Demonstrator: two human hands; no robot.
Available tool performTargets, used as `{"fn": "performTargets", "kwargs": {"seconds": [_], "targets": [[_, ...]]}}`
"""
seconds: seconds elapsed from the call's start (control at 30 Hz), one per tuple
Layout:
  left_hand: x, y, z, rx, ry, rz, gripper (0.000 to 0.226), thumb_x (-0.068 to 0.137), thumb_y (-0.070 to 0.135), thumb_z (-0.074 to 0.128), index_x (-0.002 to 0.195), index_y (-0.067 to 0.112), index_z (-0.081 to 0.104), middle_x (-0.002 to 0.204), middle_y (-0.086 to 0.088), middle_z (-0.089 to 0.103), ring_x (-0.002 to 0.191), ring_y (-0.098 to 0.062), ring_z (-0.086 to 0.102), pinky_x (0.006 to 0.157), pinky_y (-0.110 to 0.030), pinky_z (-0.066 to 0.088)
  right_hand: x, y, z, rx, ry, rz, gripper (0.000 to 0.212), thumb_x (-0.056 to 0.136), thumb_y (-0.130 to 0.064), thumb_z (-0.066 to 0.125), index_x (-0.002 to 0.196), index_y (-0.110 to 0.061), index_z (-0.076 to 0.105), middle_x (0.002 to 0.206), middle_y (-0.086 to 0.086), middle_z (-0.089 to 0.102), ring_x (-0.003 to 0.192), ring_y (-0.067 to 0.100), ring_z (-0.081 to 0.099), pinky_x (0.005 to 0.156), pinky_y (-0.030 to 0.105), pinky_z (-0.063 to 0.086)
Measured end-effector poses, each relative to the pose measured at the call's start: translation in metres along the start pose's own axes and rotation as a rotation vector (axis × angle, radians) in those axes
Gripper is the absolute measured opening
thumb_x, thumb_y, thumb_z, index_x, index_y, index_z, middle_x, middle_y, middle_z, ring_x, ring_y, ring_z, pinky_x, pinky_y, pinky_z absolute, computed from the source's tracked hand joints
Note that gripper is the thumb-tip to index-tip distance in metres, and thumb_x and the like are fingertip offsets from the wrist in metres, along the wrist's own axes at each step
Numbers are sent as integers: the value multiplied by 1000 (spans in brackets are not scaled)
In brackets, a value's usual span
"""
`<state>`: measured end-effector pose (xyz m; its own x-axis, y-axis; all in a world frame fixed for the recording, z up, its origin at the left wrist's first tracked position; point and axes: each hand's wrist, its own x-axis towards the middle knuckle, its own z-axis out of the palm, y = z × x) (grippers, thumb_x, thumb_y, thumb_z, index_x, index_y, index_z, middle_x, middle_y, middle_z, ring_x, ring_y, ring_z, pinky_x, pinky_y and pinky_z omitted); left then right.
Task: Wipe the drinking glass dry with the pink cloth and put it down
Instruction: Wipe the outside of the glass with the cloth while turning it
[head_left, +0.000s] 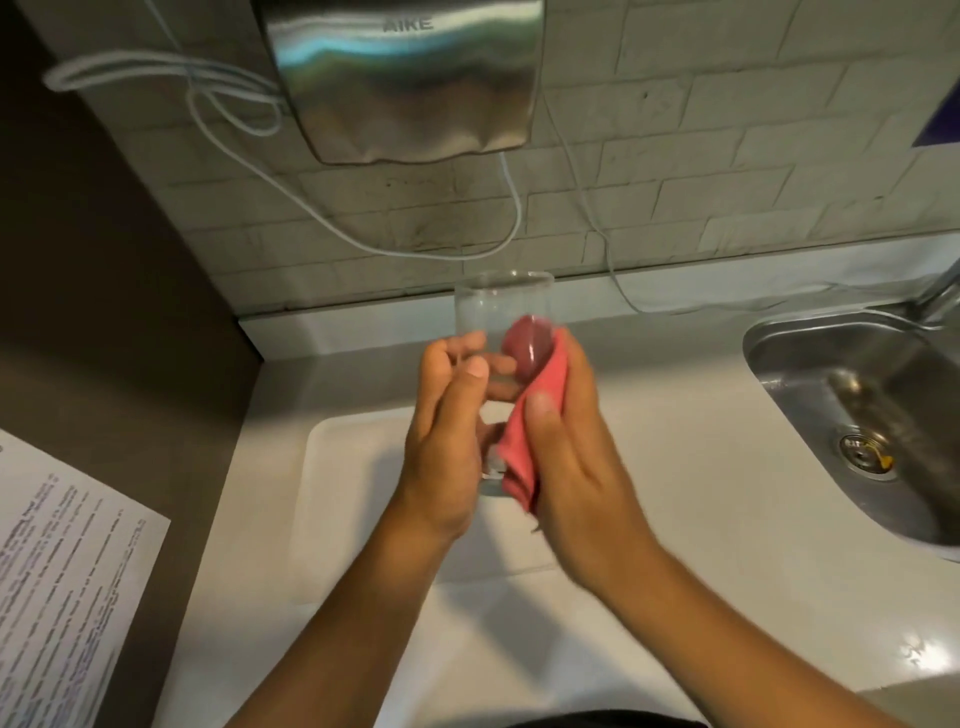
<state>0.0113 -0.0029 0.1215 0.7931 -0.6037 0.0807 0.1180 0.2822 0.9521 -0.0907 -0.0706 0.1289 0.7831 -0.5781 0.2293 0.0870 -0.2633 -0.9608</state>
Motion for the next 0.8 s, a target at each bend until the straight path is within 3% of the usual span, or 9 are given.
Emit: {"fn": "performTargets", "kwargs": {"seconds": [0.13, 0.2, 0.3, 0.37, 0.43, 0.5, 0.57, 0.7, 0.8], "targets": [[1, 7, 0, 253, -19, 1, 67, 82, 60, 60, 136, 23, 47, 131, -6, 62, 111, -17, 72, 91, -43, 59, -12, 8, 9, 98, 18, 43, 55, 108, -43, 36, 163, -41, 28, 159, 5, 54, 129, 23, 57, 121, 65, 43], [-6, 5, 3, 439, 18, 32, 77, 80, 64, 62, 142, 27, 36, 141, -5, 52, 127, -26, 63, 104, -51, 57, -10, 10, 7, 126, 29, 51, 52, 108, -46, 37, 160, -44, 33, 153, 0, 59, 134, 21, 64, 115, 56, 52], [-14, 8, 4, 568, 88, 121, 71, 80, 69, 65, 139, 40, 37, 130, 11, 55, 117, -11, 64, 89, -35, 63, -12, 15, 6, 166, 19, 66, 45, 107, -44, 40, 149, -59, 39, 138, -10, 67, 116, 5, 71, 88, 25, 60], [-17, 8, 4, 624, 97, 126, 72, 83, 66, 68, 145, 39, 43, 132, 18, 58, 117, -3, 65, 84, -24, 61, -15, 18, 4, 202, -9, 64, 51, 106, -33, 41, 148, -62, 39, 137, -12, 69, 117, 6, 73, 85, 22, 62], [-20, 6, 3, 629, 78, 114, 72, 87, 61, 66, 151, 37, 44, 134, 21, 58, 119, 2, 63, 86, -21, 58, -17, 20, 1, 197, -50, 55, 64, 105, -24, 40, 159, -57, 28, 153, -4, 60, 132, 13, 67, 98, 31, 62], [-21, 7, 2, 598, 67, 92, 68, 88, 61, 60, 150, 39, 44, 131, 22, 59, 116, 4, 63, 87, -24, 60, -16, 19, 0, 147, -69, 16, 69, 107, -23, 39, 167, -48, 16, 169, -16, 41, 152, 4, 48, 120, 29, 48], [-23, 8, 1, 533, 45, 67, 71, 85, 67, 55, 150, 40, 45, 128, 19, 62, 113, -1, 67, 89, -31, 63, -7, 17, -5, 127, -55, -20, 64, 108, -27, 38, 162, -51, 13, 172, -27, 29, 157, -6, 35, 129, 24, 35], [-25, 4, 5, 390, 30, 37, 61, 83, 64, 51, 140, 41, 51, 117, 10, 72, 104, -14, 75, 95, -47, 62, 24, 8, -18, 217, -14, -29, 63, 107, -31, 39, 168, -32, 24, 170, -9, 43, 151, 1, 49, 122, 23, 43], [-18, 1, 2, 374, 56, 57, 57, 85, 62, 51, 137, 38, 54, 113, 12, 75, 100, -11, 76, 89, -42, 63, 16, 7, -11, 190, -64, -54, 66, 109, -28, 37, 171, -25, 14, 176, -5, 34, 156, 12, 45, 129, 39, 38]]}}
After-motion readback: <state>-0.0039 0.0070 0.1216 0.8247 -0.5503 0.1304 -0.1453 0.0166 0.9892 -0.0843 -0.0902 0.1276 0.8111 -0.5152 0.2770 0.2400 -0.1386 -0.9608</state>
